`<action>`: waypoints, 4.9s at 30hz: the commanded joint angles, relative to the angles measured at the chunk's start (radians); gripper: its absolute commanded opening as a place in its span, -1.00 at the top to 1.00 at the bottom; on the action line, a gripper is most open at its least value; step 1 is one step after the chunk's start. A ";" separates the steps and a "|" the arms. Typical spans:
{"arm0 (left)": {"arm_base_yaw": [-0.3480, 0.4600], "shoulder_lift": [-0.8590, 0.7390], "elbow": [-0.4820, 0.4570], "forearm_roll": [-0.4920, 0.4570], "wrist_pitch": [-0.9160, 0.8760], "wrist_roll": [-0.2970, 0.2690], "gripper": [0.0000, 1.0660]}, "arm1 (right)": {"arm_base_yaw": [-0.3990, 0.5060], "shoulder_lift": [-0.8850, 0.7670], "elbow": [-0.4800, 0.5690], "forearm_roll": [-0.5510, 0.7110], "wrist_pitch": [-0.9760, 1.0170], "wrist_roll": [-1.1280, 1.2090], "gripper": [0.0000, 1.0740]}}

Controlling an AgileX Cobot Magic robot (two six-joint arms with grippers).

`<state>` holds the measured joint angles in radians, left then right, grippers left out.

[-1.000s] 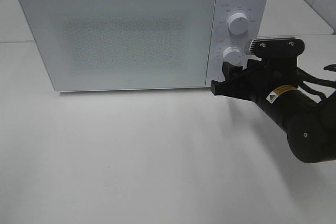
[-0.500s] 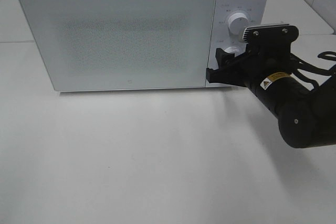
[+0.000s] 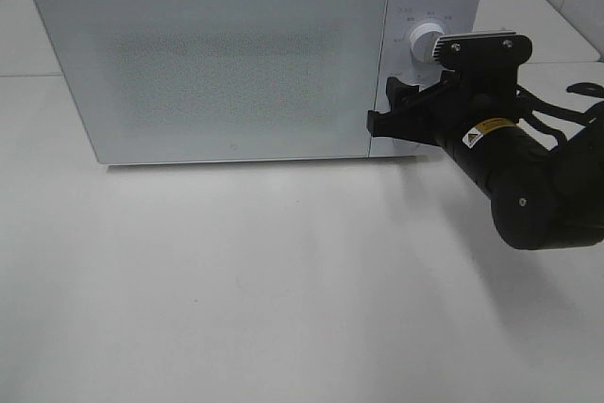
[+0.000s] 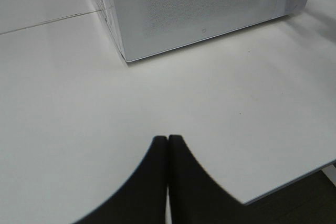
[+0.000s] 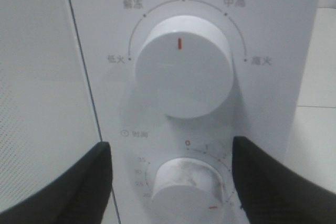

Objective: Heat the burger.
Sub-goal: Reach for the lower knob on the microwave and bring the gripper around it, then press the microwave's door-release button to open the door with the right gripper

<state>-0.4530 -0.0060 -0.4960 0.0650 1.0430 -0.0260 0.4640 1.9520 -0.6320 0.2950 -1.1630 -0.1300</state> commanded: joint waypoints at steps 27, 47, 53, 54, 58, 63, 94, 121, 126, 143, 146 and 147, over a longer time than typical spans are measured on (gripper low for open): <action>0.004 -0.018 0.002 -0.006 -0.009 -0.004 1.00 | 0.004 0.053 -0.019 0.038 -0.037 -0.004 -0.07; 0.004 -0.018 0.002 -0.006 -0.009 -0.004 1.00 | 0.004 0.053 -0.019 0.034 0.011 -0.004 0.10; 0.004 -0.018 0.002 -0.006 -0.009 -0.004 1.00 | 0.004 0.053 -0.019 0.034 0.014 -0.004 0.45; 0.004 -0.018 0.002 -0.006 -0.009 -0.004 1.00 | 0.004 0.053 -0.019 0.034 0.014 -0.004 0.55; 0.004 -0.018 0.002 -0.006 -0.009 -0.004 1.00 | 0.004 0.053 -0.019 0.034 0.014 -0.002 1.00; 0.004 -0.018 0.002 -0.006 -0.009 -0.004 1.00 | 0.004 0.053 -0.019 0.035 0.013 0.098 1.00; 0.004 -0.018 0.002 -0.006 -0.009 -0.004 1.00 | 0.001 0.053 -0.018 0.037 -0.222 1.562 0.87; 0.004 -0.018 0.002 -0.006 -0.009 -0.004 1.00 | 0.001 0.050 0.111 -0.183 -0.230 0.949 -0.20; 0.004 -0.018 0.002 -0.006 -0.009 -0.004 1.00 | 0.001 0.050 0.110 -0.277 -0.224 0.781 -0.20; 0.004 -0.018 0.002 -0.006 -0.009 -0.004 1.00 | 0.001 -0.218 0.109 -0.418 0.331 0.410 -0.14; 0.004 -0.018 0.002 -0.006 -0.009 -0.004 1.00 | 0.001 -0.281 0.109 -0.466 0.482 0.404 -0.14; 0.004 -0.018 0.002 -0.006 -0.009 -0.004 1.00 | 0.001 -0.324 0.105 -0.476 0.576 0.404 -0.14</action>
<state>-0.4530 -0.0060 -0.4960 0.0650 1.0430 -0.0260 0.4630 1.6850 -0.5160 -0.1440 -0.7220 0.2960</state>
